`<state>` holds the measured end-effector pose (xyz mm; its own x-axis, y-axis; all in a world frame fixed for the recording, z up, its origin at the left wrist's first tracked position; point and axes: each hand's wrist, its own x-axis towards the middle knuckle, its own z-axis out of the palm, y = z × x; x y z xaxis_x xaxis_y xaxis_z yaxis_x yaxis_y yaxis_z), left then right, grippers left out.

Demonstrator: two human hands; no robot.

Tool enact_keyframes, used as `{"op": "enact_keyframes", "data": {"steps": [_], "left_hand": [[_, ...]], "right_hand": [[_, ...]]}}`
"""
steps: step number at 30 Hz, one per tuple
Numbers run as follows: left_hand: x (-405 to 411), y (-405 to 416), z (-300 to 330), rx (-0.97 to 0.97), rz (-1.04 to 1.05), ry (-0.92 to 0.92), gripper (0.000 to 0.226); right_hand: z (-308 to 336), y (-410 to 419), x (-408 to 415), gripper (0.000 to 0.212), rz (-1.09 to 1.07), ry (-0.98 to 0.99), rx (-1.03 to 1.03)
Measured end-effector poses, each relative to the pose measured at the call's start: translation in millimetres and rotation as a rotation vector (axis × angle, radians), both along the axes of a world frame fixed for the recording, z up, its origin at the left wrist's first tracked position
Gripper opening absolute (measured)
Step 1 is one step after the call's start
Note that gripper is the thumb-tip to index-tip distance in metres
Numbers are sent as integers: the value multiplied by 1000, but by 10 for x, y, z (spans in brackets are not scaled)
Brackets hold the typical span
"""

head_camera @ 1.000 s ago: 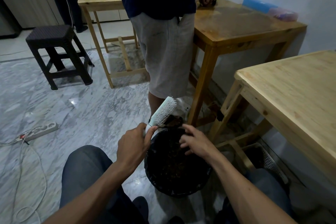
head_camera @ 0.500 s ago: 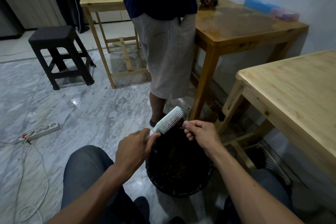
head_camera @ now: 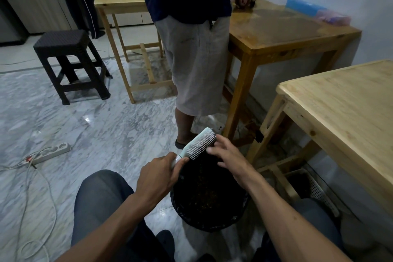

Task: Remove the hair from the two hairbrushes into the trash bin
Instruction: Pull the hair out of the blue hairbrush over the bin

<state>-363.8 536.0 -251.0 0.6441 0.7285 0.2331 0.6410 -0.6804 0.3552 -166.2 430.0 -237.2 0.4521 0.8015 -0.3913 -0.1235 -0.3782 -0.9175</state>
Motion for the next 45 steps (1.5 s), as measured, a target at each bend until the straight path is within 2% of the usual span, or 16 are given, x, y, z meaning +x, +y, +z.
{"op": "enact_keyframes", "data": {"steps": [1, 3, 5, 7, 12, 16, 22, 26, 28, 30, 32, 35, 36, 39, 41, 45], "left_hand": [[-5, -4, 5, 17, -12, -5, 57], [-13, -10, 13, 53, -35, -21, 59], [-23, -8, 7, 68, -56, -33, 58], [-39, 2, -10, 64, -78, -48, 56], [-82, 64, -60, 81, -68, 5, 49], [-116, 118, -117, 83, -26, 64, 40], [-81, 137, -125, 108, 25, 118, 44], [-53, 149, -97, 104, 54, 146, 38], [-47, 155, -82, 81, 73, 153, 38], [-36, 150, -73, 65, 82, 148, 38], [-19, 131, -66, 65, 74, 127, 37], [9, 90, -47, 50, 59, 93, 36], [17, 73, -42, 45, 49, 84, 37], [41, 8, -9, 20, -5, 43, 43], [44, -36, 18, 4, -64, 27, 52], [9, -54, 16, -58, -120, -17, 67]], "right_hand": [[21, 13, 10, 85, -19, 49, 33], [52, 21, 36, 61, -7, 110, 77], [58, 27, 49, 32, 24, 93, 89], [35, 7, 68, 17, -7, 47, 72], [18, -81, 131, 17, -89, -96, 32], [53, -98, 182, 18, -279, -3, 166], [26, -141, 208, 16, -369, 117, 226], [95, -153, 216, 14, -521, 325, 389], [115, -157, 232, 15, -556, 336, 418], [87, -159, 234, 16, -512, 232, 256], [0, -167, 247, 19, -350, 85, -24], [-125, -167, 242, 56, 23, -124, -339], [-130, -156, 213, 68, 52, -101, -313], [-95, -82, 95, 89, -61, 167, -56], [-59, -40, 56, 80, -66, 236, 39], [7, -24, 34, 35, -67, 178, 124]]}}
